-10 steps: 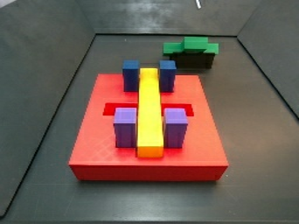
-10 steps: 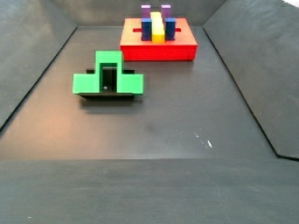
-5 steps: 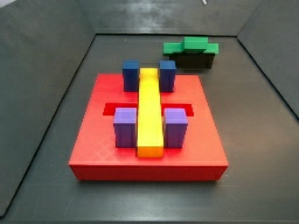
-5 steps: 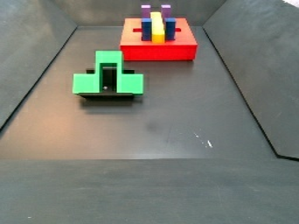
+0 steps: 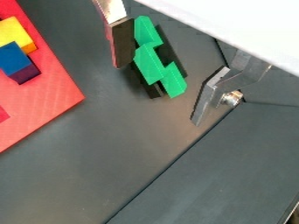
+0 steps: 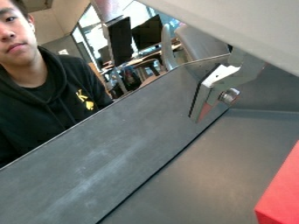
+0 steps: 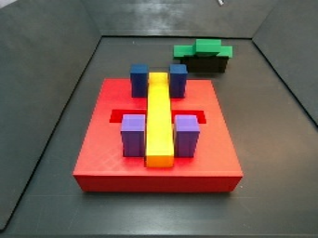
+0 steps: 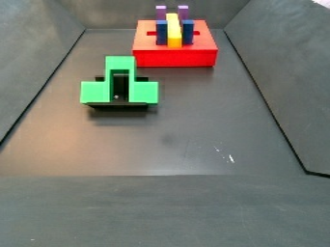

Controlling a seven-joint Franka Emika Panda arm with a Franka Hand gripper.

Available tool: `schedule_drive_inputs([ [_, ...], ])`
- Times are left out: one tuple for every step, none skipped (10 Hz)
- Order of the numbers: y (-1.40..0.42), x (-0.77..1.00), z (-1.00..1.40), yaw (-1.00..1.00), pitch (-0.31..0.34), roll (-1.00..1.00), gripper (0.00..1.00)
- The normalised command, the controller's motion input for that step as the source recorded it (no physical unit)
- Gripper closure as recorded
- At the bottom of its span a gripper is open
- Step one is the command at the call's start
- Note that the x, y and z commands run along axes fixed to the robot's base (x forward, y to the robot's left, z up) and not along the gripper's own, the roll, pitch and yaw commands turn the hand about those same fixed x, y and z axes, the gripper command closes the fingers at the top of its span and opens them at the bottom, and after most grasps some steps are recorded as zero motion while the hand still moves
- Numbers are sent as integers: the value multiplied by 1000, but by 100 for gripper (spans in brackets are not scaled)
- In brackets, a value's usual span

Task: Pick up the green object. Move up. Place the green object on the fixture. Regrasp the green object. Move to above the board. Insert the green object.
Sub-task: Regrasp the green object.

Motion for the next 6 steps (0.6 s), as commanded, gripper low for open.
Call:
schedule_drive_inputs([
  [0, 163, 140, 34, 1000, 491, 0],
  [11, 243, 111, -37, 1000, 294, 0],
  [37, 169, 111, -103, 1000, 263, 0],
  [57, 0, 111, -283, 1000, 234, 0],
  [63, 0, 103, -291, 1000, 237, 0],
  [63, 0, 100, -291, 1000, 237, 0],
])
